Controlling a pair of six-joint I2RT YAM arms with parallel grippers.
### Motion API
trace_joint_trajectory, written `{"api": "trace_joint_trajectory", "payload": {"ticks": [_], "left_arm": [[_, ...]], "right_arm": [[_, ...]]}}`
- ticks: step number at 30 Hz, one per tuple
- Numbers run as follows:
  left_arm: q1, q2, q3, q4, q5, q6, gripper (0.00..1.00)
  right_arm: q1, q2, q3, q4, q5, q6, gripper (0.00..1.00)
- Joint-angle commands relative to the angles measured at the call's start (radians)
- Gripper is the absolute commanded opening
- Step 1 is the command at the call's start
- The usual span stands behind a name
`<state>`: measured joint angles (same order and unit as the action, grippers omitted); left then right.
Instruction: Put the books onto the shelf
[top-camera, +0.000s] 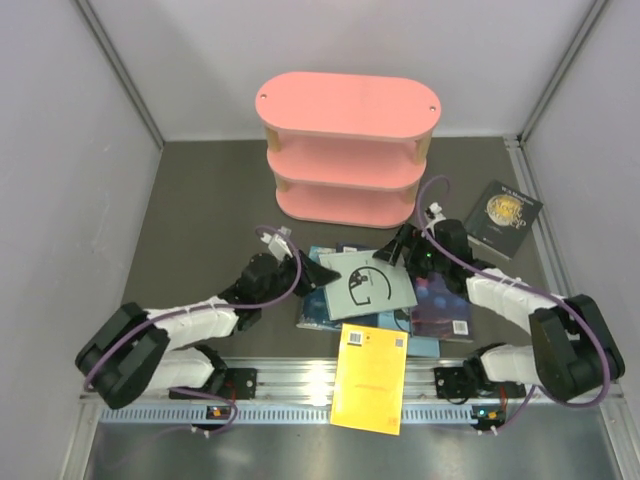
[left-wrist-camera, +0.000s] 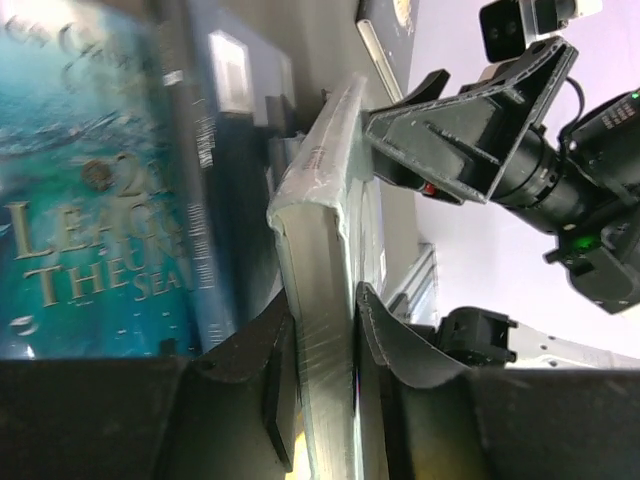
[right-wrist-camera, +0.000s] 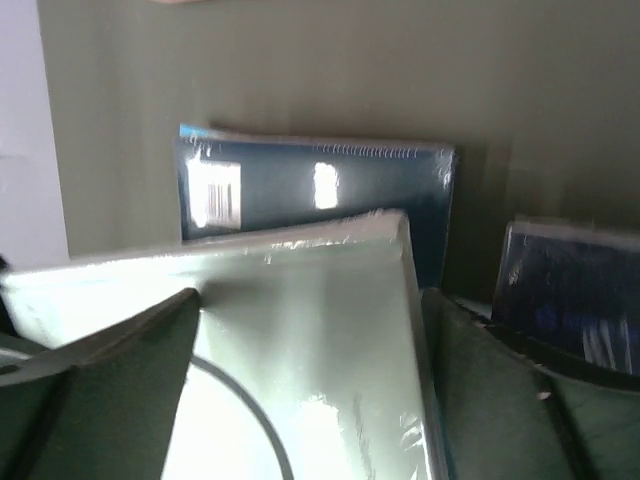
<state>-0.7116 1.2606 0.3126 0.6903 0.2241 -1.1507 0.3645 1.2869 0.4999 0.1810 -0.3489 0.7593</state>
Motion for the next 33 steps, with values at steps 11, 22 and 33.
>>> {"api": "trace_joint_trajectory", "payload": {"ticks": [11, 22, 33], "left_arm": [[0.057, -0.288, 0.693, -0.750, -0.023, 0.420, 0.00], [0.213, 0.006, 1.321, -0.740, 0.207, 0.358, 0.00], [0.439, 0.630, 1.923, -0.454, 0.489, -0.095, 0.00]], "right_arm": [[-0.019, -0.402, 0.394, -0.745, 0.223, -0.158, 1.00], [-0.019, -0.563, 0.483, -0.882, 0.245, -0.160, 1.00], [-0.019, -0.592, 0.374, -0.861, 0.226, -0.147, 1.00]]}}
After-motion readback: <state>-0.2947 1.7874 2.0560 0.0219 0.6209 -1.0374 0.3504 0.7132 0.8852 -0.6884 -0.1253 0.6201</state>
